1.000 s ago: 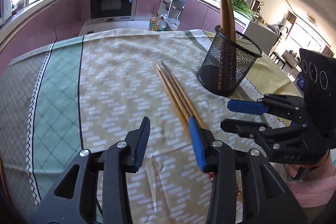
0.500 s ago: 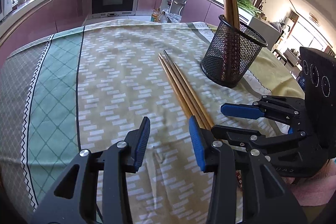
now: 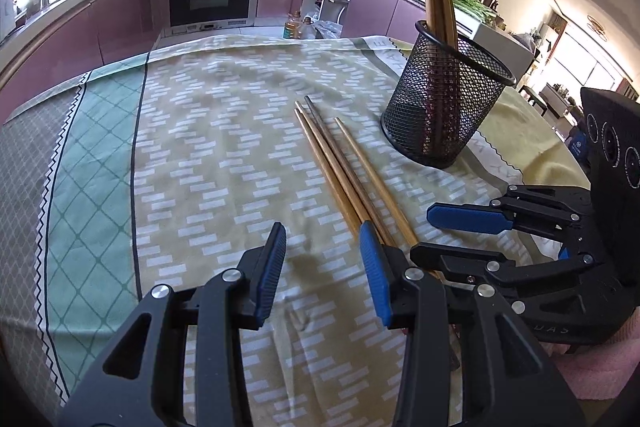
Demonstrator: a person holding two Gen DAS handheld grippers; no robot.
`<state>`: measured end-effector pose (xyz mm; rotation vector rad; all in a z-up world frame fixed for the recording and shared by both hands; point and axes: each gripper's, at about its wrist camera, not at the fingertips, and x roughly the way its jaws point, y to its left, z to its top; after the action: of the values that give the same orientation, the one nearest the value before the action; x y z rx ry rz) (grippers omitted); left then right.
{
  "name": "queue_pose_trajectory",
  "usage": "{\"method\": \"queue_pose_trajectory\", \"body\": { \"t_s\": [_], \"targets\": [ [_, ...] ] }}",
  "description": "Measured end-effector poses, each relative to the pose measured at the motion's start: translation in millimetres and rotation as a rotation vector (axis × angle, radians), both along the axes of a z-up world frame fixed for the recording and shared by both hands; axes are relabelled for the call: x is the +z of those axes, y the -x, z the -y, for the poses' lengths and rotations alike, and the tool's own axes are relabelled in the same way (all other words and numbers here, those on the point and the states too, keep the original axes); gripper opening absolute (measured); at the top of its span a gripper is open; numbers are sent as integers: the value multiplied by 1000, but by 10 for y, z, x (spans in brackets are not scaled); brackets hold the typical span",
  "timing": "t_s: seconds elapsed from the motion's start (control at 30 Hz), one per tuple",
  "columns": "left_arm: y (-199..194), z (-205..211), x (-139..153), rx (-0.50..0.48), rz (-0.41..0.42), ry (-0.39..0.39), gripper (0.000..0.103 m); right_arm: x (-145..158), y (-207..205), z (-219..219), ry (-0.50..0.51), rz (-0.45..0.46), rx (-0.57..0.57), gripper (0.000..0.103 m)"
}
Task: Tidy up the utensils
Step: 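Return the right gripper to the pile and close on another pair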
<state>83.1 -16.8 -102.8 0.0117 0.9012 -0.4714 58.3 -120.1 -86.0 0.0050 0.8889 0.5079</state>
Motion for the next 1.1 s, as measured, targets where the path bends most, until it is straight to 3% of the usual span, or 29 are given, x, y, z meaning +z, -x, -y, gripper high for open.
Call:
{"method": "queue_pose_trajectory", "body": {
  "t_s": [0.37, 1.1],
  "targets": [
    [-149, 129, -33, -6, -10, -17, 38, -3, 4, 10, -2, -3, -6, 28],
    [-241, 65, -55, 2, -19, -44, 28, 5, -85, -31, 28, 3, -29, 24]
  ]
}}
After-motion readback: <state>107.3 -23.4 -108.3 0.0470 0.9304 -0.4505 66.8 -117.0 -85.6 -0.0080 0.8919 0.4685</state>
